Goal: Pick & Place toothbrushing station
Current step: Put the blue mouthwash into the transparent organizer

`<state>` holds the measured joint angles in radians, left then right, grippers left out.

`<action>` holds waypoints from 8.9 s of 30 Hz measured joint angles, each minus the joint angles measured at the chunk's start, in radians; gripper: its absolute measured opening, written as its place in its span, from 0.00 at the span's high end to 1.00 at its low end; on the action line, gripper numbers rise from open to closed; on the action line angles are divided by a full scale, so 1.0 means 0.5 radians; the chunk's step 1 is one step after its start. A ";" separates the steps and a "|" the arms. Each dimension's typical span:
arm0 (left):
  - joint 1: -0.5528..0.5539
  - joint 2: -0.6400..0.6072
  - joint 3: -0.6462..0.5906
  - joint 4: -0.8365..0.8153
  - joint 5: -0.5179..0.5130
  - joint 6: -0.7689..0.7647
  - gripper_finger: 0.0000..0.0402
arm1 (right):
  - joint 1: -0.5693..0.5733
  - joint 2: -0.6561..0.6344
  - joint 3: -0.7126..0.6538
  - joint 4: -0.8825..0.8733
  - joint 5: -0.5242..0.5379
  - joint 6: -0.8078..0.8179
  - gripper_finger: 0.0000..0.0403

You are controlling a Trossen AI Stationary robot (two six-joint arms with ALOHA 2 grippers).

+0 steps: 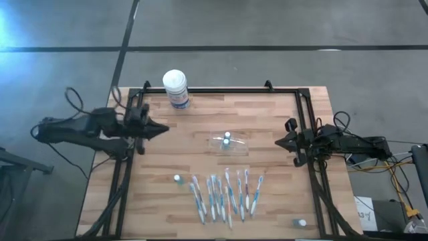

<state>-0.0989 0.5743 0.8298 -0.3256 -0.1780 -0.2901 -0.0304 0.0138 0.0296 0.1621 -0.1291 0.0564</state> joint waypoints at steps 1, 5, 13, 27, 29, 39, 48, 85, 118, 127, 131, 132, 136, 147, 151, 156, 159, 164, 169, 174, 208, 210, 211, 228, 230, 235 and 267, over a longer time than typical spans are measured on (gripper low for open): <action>-0.031 0.040 0.104 -0.084 -0.058 0.000 0.99 | 0.000 0.002 0.000 -0.002 0.000 -0.007 0.97; -0.156 0.243 0.430 -0.374 -0.211 -0.001 0.99 | 0.000 0.001 0.000 -0.001 0.000 -0.008 0.97; -0.314 0.662 0.709 -0.862 -0.537 -0.270 0.99 | 0.000 0.003 0.000 -0.035 -0.002 0.023 0.97; -0.417 1.224 0.807 -1.349 -0.078 -0.805 0.66 | -0.001 0.008 0.000 -0.101 -0.005 0.083 0.97; -0.463 1.284 0.819 -1.361 -0.015 -0.889 0.61 | 0.000 0.004 0.000 -0.108 -0.005 0.078 0.97; -0.639 1.607 0.816 -1.420 0.189 -1.004 0.48 | -0.001 0.002 0.000 -0.107 0.000 0.022 0.97; -0.673 1.773 0.815 -1.432 0.189 -1.393 0.48 | -0.001 0.002 0.000 -0.105 0.000 0.023 0.97; -0.703 2.046 0.813 -1.520 0.091 -1.408 0.48 | -0.001 0.003 0.000 -0.105 0.000 0.023 0.97; -0.750 2.046 0.796 -1.492 0.062 -1.351 0.48 | -0.001 0.003 0.000 -0.107 0.000 0.023 0.97; -0.752 2.046 0.698 -1.440 0.062 -1.322 0.48 | -0.001 0.004 0.000 -0.107 -0.001 0.023 0.97; -0.752 2.046 0.678 -1.425 0.062 -1.321 0.48 | -0.001 0.004 0.000 -0.107 -0.001 0.022 0.97; -0.752 2.046 0.678 -1.423 0.062 -1.321 0.48 | -0.001 0.004 0.000 -0.107 -0.001 0.022 0.97; -0.752 2.046 0.678 -1.420 0.054 -1.309 0.48 | -0.001 0.004 0.000 -0.107 -0.001 0.022 0.97; -0.752 2.046 0.678 -1.369 0.045 -1.206 0.48 | -0.001 0.004 0.000 -0.107 -0.001 0.022 0.97; -0.752 2.046 0.678 -1.342 0.045 -1.192 0.49 | -0.001 0.004 0.000 -0.107 -0.001 0.022 0.97; -0.752 2.046 0.678 -1.342 0.046 -1.224 0.53 | -0.001 0.004 0.000 -0.107 0.000 0.004 0.97; -0.752 2.046 0.677 -1.343 0.046 -1.250 0.57 | -0.001 0.004 0.000 -0.107 0.000 -0.008 0.97; -0.752 2.046 0.668 -1.344 0.077 -1.250 0.66 | -0.001 0.004 0.000 -0.107 -0.001 -0.008 0.97; -0.752 2.044 0.668 -1.340 0.095 -1.239 0.76 | -0.001 0.004 0.000 -0.107 -0.001 -0.008 0.97; -0.752 2.043 0.673 -1.345 0.097 -1.164 0.76 | -0.001 0.004 0.000 -0.107 -0.001 -0.009 0.97; -0.450 0.117 -0.148 -0.452 -0.029 0.384 0.76 | -0.001 0.004 0.001 -0.106 0.056 -0.032 0.97; -0.428 0.019 -0.297 -0.298 0.038 0.331 0.76 | -0.001 0.004 0.001 -0.106 0.056 -0.032 0.97; -0.424 -0.019 -0.365 -0.232 0.049 0.304 0.76 | -0.001 0.004 0.001 -0.106 0.056 -0.032 0.97; -0.419 -0.355 -1.278 0.746 -0.069 0.089 0.76 | -0.001 0.004 0.001 -0.107 0.055 -0.035 0.97; -0.419 -0.361 -1.323 0.772 -0.069 0.090 0.76 | -0.001 0.004 0.001 -0.106 0.054 -0.058 0.97; -0.419 -0.372 -1.408 0.896 -0.065 0.138 0.76 | -0.001 0.004 0.001 -0.106 0.053 -0.067 0.97; -0.037 0.886 0.306 -0.105 -0.327 0.105 0.76 | -0.001 0.003 0.001 -0.106 0.031 -0.011 0.97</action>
<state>-0.1172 1.0174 0.9826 -0.3781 -0.3416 -0.2378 -0.0307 0.0154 0.0299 0.1093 -0.1135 0.0507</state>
